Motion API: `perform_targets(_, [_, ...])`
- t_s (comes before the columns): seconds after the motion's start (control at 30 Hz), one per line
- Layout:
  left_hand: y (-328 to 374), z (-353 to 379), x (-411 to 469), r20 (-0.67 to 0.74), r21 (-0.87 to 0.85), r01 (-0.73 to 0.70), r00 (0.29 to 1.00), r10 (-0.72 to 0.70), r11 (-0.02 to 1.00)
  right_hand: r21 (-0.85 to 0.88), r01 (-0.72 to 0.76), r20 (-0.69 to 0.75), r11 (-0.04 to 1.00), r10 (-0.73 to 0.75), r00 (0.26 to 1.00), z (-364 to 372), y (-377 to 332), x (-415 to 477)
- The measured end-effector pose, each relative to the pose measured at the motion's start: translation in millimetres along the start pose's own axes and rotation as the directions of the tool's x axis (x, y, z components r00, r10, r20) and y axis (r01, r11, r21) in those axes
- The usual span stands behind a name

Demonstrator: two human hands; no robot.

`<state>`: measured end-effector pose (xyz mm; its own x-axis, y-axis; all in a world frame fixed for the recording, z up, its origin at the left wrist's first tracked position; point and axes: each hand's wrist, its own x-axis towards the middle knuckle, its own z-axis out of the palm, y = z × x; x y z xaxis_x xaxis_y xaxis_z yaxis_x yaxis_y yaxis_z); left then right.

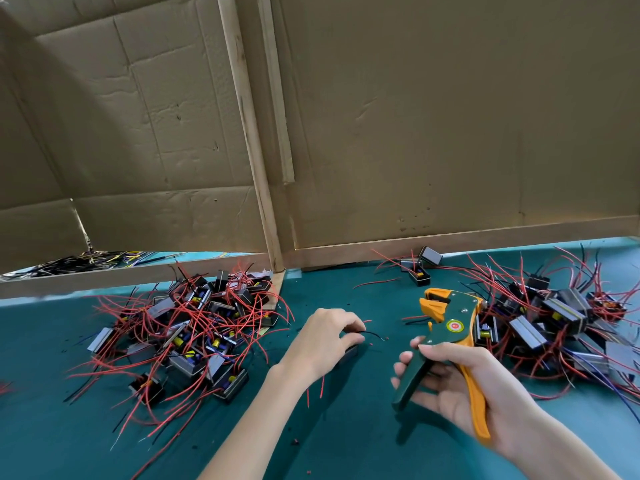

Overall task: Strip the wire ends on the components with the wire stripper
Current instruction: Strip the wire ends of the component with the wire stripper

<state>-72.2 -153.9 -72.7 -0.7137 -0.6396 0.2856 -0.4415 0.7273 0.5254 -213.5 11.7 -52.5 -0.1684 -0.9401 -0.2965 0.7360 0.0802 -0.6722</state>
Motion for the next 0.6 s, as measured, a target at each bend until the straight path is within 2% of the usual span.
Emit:
perform_targets(0.13, [10.6, -7.6, 3.1, -0.109, -0.28, 0.015, 0.993, -0.047, 0.96, -0.046, -0.002, 0.025, 0.999, 0.003, 1.0, 0.4, 0.5, -0.8])
perform_targets(0.2, [19.5, -17.1, 5.6, -0.151, -0.437, -0.006, 0.986, -0.067, 0.9, -0.09, 0.009, 0.064, 0.996, -0.004, 0.998, 1.6, 0.7, -2.1])
perform_targets(0.3, [35.4, -32.4, 5.1, -0.141, -0.639, -0.043, 0.988, -0.062, 0.768, -0.184, 0.061, 0.154, 0.981, -0.032, 0.988, 4.0, 0.7, -5.5])
perform_targets(0.4, [51.3, -45.4, 1.3, -0.118, -0.687, -0.072, 0.993, -0.013, 0.723, -0.266, 0.132, 0.243, 0.955, -0.066, 0.968, 6.7, 0.8, -9.4])
perform_targets(0.6, [69.1, -62.4, -3.6, -0.073, -0.656, -0.089, 0.996, 0.054, 0.75, -0.311, 0.191, 0.361, 0.931, -0.07, 0.93, 5.9, 2.8, -7.0])
